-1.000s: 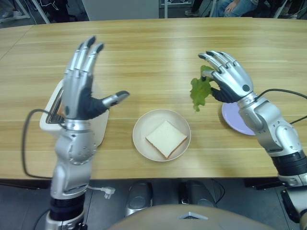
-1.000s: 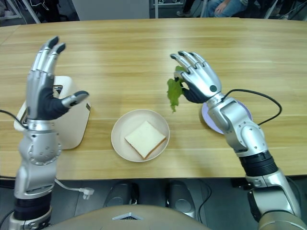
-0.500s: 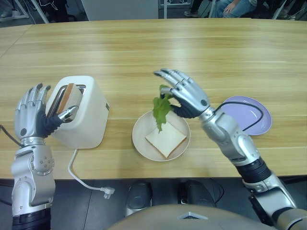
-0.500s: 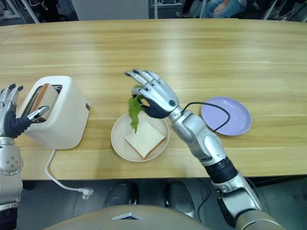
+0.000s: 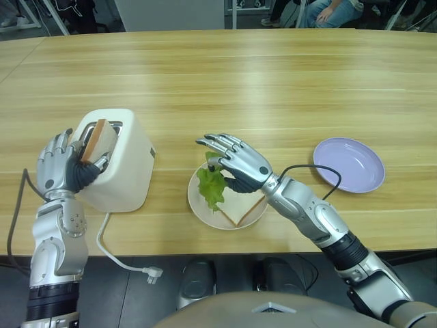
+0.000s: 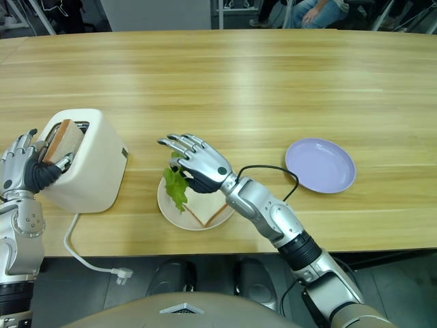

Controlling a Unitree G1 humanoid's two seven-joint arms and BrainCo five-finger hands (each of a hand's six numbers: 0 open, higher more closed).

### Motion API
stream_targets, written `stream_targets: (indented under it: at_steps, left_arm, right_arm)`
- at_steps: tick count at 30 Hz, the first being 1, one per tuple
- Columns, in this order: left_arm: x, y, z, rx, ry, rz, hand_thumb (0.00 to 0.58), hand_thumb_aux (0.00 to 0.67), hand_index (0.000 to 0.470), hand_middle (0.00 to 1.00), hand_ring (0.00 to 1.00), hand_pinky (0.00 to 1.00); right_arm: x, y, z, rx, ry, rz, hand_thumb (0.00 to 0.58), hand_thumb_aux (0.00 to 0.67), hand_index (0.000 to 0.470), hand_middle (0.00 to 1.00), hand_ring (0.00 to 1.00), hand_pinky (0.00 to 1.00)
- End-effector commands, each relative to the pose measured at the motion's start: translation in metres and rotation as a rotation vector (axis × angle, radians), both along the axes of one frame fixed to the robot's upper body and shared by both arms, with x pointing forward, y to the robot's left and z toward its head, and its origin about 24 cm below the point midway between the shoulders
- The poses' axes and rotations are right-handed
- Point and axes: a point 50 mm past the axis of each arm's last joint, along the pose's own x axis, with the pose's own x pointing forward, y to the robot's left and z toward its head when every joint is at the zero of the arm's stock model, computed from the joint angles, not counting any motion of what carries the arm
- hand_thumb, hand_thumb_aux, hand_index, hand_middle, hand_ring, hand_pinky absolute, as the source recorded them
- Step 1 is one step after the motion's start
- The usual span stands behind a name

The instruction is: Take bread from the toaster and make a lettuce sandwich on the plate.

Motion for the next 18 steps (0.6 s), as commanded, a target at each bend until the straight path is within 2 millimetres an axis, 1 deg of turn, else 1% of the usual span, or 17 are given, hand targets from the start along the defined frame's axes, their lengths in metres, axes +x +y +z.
stream_targets:
  at_steps: [1, 2, 3, 4, 5, 7, 10, 13, 14, 15, 16, 18]
  left_arm:
    - [0.003, -0.008, -0.004, -0.034, 0.003, -0.05, 0.58, 0.67, 0.46, 0.04, 0.04, 0.04]
    - [0.003, -0.01, -0.002, -0.037, -0.007, -0.058, 0.58, 0.67, 0.46, 0.14, 0.14, 0.14]
    - [0.003, -0.01, -0.001, -0.042, -0.014, -0.064, 0.58, 0.67, 0.46, 0.33, 0.33, 0.33]
    - [0.003, -0.011, 0.001, -0.046, -0.026, -0.071, 0.58, 0.67, 0.46, 0.6, 0.6, 0.6]
    - [0.003, -0.011, 0.002, -0.052, -0.035, -0.078, 0.58, 0.67, 0.46, 0.76, 0.76, 0.76]
    - [0.003, -0.013, 0.005, -0.065, -0.058, -0.094, 0.58, 0.67, 0.46, 1.0, 1.0, 1.0]
    - [0.002, -0.014, 0.013, -0.084, -0.112, -0.112, 0.58, 0.67, 0.46, 1.0, 1.0, 1.0]
    - [0.002, -0.015, 0.025, -0.113, -0.196, -0.136, 0.58, 0.67, 0.46, 1.0, 1.0, 1.0]
    - [0.002, -0.016, 0.028, -0.123, -0.222, -0.144, 0.58, 0.67, 0.46, 1.0, 1.0, 1.0]
    - [0.001, -0.016, 0.033, -0.113, -0.251, -0.149, 0.58, 0.67, 0.46, 1.0, 1.0, 1.0]
    - [0.001, -0.016, 0.039, -0.115, -0.282, -0.155, 0.58, 0.67, 0.46, 1.0, 1.0, 1.0]
    - [0.001, -0.017, 0.049, -0.103, -0.341, -0.168, 0.58, 0.67, 0.46, 1.0, 1.0, 1.0]
  right_arm:
    - [0.004, -0.013, -0.028, -0.078, 0.038, -0.043, 0.58, 0.67, 0.46, 0.0, 0.0, 0.0]
    - [0.005, -0.016, -0.033, -0.091, 0.047, -0.051, 0.58, 0.67, 0.46, 0.0, 0.0, 0.0]
    - [0.005, -0.019, -0.037, -0.107, 0.052, -0.058, 0.58, 0.67, 0.46, 0.0, 0.0, 0.0]
    - [0.006, -0.023, -0.041, -0.123, 0.052, -0.065, 0.58, 0.67, 0.46, 0.0, 0.0, 0.0]
    - [0.006, -0.026, -0.044, -0.136, 0.053, -0.073, 0.58, 0.67, 0.46, 0.0, 0.0, 0.0]
    - [0.006, -0.033, -0.049, -0.184, 0.052, -0.084, 0.58, 0.67, 0.46, 0.0, 0.0, 0.0]
    - [0.006, -0.041, -0.054, -0.247, 0.053, -0.096, 0.58, 0.67, 0.46, 0.0, 0.0, 0.0]
    - [0.004, -0.049, -0.056, -0.314, 0.058, -0.106, 0.58, 0.67, 0.46, 0.0, 0.0, 0.0]
    - [0.004, -0.05, -0.056, -0.326, 0.056, -0.11, 0.559, 0.544, 0.373, 0.0, 0.0, 0.0]
    - [0.003, -0.052, -0.056, -0.346, 0.054, -0.111, 0.443, 0.344, 0.236, 0.0, 0.0, 0.0]
    - [0.003, -0.053, -0.056, -0.364, 0.056, -0.111, 0.0, 0.0, 0.0, 0.0, 0.0, 0.0]
    - [0.002, -0.055, -0.055, -0.385, 0.06, -0.113, 0.0, 0.0, 0.0, 0.0, 0.0, 0.0]
